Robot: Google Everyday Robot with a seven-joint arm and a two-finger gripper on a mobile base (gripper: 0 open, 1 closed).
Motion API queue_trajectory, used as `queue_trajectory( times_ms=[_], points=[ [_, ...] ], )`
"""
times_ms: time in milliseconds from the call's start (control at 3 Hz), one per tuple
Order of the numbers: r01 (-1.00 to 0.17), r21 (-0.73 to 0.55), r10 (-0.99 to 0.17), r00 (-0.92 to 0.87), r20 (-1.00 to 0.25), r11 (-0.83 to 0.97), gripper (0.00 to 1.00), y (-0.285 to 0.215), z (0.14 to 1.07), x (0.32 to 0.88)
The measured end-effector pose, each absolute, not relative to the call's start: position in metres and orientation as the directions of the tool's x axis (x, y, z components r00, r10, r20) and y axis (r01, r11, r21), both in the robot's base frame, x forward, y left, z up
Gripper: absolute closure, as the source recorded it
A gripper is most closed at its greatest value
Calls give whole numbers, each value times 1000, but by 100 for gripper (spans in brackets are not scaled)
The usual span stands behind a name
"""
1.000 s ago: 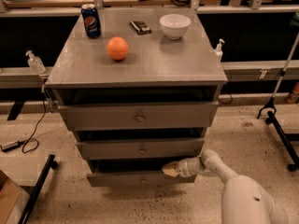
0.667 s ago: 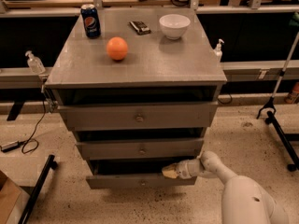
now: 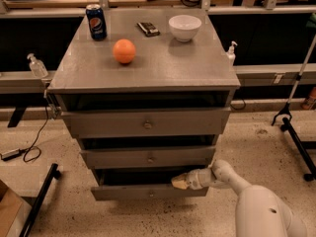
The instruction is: Open bottom drawer
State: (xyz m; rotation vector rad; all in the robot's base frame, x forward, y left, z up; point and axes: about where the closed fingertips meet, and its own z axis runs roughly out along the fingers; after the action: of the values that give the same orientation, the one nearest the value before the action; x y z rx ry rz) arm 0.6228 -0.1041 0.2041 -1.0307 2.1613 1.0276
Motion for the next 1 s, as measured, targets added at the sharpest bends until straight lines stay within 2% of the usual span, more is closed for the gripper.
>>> queue_trajectory(
  times_ms=[333, 667, 1000],
  points=[
    [-812, 406, -409, -569, -714, 420, 82, -104, 204, 623],
    [-812, 406, -409, -569, -714, 420, 51, -104, 204, 623],
    [-812, 406, -409, -569, -714, 420, 27, -104, 204, 623]
  ],
)
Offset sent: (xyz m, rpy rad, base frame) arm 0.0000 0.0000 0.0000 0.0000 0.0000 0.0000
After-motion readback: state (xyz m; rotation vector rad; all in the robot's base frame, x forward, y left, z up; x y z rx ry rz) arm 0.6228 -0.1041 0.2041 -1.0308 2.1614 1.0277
